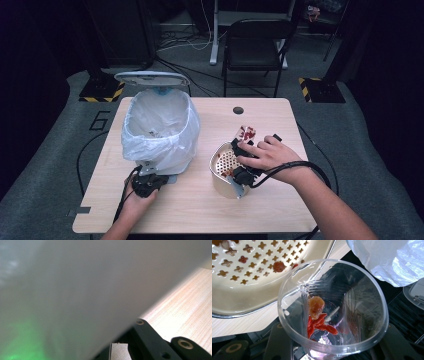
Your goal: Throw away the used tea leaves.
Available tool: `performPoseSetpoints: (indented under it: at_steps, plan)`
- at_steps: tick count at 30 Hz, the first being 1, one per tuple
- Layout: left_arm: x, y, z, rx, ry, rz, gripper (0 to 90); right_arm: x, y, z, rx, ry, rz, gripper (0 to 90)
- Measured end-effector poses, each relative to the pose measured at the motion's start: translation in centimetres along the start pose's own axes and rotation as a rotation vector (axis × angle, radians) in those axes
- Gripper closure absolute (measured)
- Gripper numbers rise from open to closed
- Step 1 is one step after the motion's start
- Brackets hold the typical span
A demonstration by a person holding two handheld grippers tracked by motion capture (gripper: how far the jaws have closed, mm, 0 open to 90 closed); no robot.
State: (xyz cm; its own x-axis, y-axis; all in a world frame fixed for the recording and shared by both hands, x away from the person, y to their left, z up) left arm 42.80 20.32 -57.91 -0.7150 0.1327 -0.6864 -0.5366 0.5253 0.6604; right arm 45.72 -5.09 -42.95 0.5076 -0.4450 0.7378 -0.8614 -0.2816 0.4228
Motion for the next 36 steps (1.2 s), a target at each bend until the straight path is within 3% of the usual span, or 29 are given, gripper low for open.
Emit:
performPoseSetpoints:
  at_steps: [1, 3, 4, 5, 7, 10, 11, 12, 13, 14, 15, 16, 17, 18, 19, 20, 22, 23, 24, 26, 27, 28, 30, 34, 36]
  plan:
    - [0.0, 0.0, 0.0, 0.000, 0.000, 0.000, 90.0, 0.0, 0.0, 0.0, 0.000, 0.000, 0.000, 53.1]
    - [0.0, 0.0, 0.0, -0.001, -0.001, 0.001, 90.0, -0.4, 0.2, 0.3, -0.019, -0.091, 0.000, 53.1]
    - [0.0, 0.0, 0.0, -0.001, -0.002, 0.002, 90.0, -0.3, 0.0, 0.0, 0.018, -0.061, -0.009, 53.1]
    - [0.0, 0.0, 0.0, -0.001, -0.001, 0.001, 90.0, 0.0, 0.1, -0.1, 0.008, -0.020, -0.005, 53.1]
    - [0.0, 0.0, 0.0, 0.000, 0.000, 0.000, 90.0, 0.1, 0.2, -0.2, -0.005, -0.056, -0.022, 53.0]
    - [0.0, 0.0, 0.0, 0.002, 0.002, 0.000, 90.0, 0.5, 0.6, -0.9, -0.016, -0.062, -0.043, 52.9]
    - [0.0, 0.0, 0.0, 0.002, 0.001, 0.001, 90.0, 1.1, 0.8, -2.0, 0.017, -0.021, -0.044, 52.9]
    - [0.0, 0.0, 0.0, 0.003, 0.001, 0.000, 90.0, 0.9, 0.8, -1.9, 0.018, -0.099, -0.081, 52.8]
    - [0.0, 0.0, 0.0, 0.003, 0.001, 0.000, 90.0, 0.9, 0.8, -1.9, 0.018, -0.099, -0.081, 52.8]
    - [0.0, 0.0, 0.0, 0.002, 0.002, -0.001, 90.0, 1.2, 0.9, -1.2, 0.021, -0.249, -0.120, 52.8]
    - [0.0, 0.0, -0.1, 0.003, 0.003, -0.003, 90.0, 1.4, 0.9, -1.9, 0.059, -0.301, -0.157, 52.8]
    - [0.0, 0.0, 0.0, 0.003, 0.003, -0.002, 90.0, 1.6, 1.5, -2.0, -0.007, -0.351, -0.176, 52.8]
    - [0.0, 0.0, -0.1, 0.004, 0.004, -0.001, 90.0, 1.7, 1.5, -2.2, -0.003, -0.448, -0.208, 52.7]
    - [0.0, 0.0, 0.0, 0.005, 0.004, 0.000, 90.0, 1.9, 1.7, -2.2, -0.015, -0.506, -0.228, 52.7]
    - [0.0, 0.0, 0.0, 0.005, 0.004, 0.000, 90.0, 1.9, 1.7, -2.2, -0.015, -0.506, -0.228, 52.7]
    - [0.0, 0.0, -0.1, 0.005, 0.006, -0.002, 90.0, 2.1, 1.6, -2.2, -0.031, -0.617, -0.273, 52.7]
    - [0.0, 0.0, 0.0, 0.005, 0.004, -0.002, 90.0, 2.5, 1.5, -2.1, -0.047, -0.703, -0.304, 52.8]
    - [0.0, 0.0, 0.0, 0.005, 0.004, -0.002, 90.0, 2.5, 1.5, -2.1, -0.047, -0.703, -0.304, 52.8]
    - [0.0, 0.0, -0.1, 0.009, 0.007, -0.006, 90.0, 2.9, 1.4, -2.0, -0.063, -0.792, -0.340, 52.8]
    - [0.0, 0.0, -0.1, 0.009, 0.008, -0.006, 90.0, 3.1, 1.5, -1.9, -0.089, -0.897, -0.395, 52.9]
    - [0.0, 0.0, -0.1, 0.009, 0.007, -0.006, 90.0, 3.1, 1.5, -1.9, -0.089, -0.897, -0.395, 52.9]
    - [0.0, 0.0, -0.1, 0.010, 0.007, -0.006, 90.0, 3.4, 1.5, -2.0, -0.110, -0.994, -0.445, 52.9]
    - [0.0, 0.0, -0.1, 0.009, 0.007, -0.006, 90.0, 3.7, 1.5, -2.0, -0.139, -1.089, -0.493, 53.0]
    - [0.0, 0.0, -0.1, 0.009, 0.009, -0.008, 90.0, 4.4, 1.7, -2.5, -0.167, -1.233, -0.581, 53.1]
    - [0.0, 0.0, -0.1, 0.009, 0.008, -0.007, 90.0, 4.6, 1.8, -2.7, -0.169, -1.251, -0.601, 53.1]
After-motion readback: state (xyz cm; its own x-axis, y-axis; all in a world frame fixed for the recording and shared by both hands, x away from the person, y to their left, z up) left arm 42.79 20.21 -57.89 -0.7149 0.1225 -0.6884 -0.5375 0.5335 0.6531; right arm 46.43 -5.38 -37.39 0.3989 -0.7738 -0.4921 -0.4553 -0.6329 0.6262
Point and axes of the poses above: each handheld gripper's, and its own axes: y roughly backward along the jaws, x roughly out of its underside, z roughly to its left, the point moved 10 cm from there along -y, roughly forward along the jaws, and after that the axes turned 15 degrees about y, right-handed, at the moved point
